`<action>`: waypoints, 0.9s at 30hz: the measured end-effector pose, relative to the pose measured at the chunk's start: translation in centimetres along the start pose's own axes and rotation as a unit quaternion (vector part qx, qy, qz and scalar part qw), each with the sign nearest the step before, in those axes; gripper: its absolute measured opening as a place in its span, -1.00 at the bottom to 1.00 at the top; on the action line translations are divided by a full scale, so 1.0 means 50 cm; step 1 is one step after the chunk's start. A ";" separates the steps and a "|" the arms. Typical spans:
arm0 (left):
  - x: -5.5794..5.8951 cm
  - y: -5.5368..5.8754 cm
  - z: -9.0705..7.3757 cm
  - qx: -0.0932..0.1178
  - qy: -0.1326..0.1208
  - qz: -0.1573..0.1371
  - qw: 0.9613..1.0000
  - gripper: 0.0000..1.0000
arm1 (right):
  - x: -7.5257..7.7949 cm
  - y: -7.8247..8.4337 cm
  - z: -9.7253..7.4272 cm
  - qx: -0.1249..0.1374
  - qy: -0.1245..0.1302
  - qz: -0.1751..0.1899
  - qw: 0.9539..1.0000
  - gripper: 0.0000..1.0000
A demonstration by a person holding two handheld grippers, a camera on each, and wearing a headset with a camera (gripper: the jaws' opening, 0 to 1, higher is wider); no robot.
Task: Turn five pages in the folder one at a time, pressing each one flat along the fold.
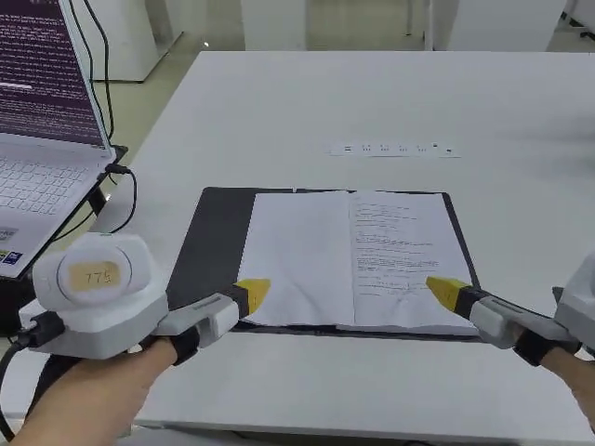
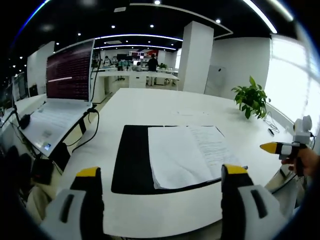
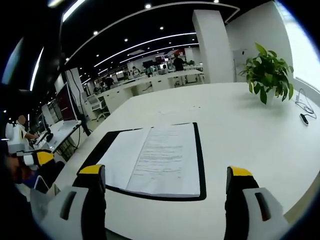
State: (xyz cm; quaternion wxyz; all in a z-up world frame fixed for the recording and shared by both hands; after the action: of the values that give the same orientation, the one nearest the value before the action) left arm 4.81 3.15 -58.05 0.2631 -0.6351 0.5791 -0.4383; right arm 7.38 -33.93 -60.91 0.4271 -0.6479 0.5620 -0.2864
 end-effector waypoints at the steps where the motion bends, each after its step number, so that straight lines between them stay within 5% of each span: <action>1: -0.001 -0.001 -0.002 0.000 0.000 0.002 1.000 0.98 | -0.001 -0.001 0.000 0.001 -0.001 -0.001 1.000 1.00; 16: 0.011 -0.011 0.020 -0.005 0.004 0.024 1.000 0.98 | -0.004 0.003 -0.005 0.000 -0.009 0.002 1.000 0.99; 27: 0.071 0.007 0.093 -0.050 0.057 0.060 0.995 0.84 | -0.002 0.015 -0.020 0.003 -0.014 0.014 1.000 0.96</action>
State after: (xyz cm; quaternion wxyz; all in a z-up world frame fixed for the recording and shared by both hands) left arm 8.46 -1.14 -59.67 0.2237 -0.5857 0.6511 -0.4277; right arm 6.13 -34.07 -61.10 0.4409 -0.6425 0.5639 -0.2735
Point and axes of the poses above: the centre of the closed fingertips' face, and the gripper's own axes: z roughly forward along the fingers, x roughly to its right, y roughly out of its underside, the point moved 10 cm from there along -z, roughly backward along the fingers, and after that the axes turned 7 degrees about -z, right-handed, at the moved point
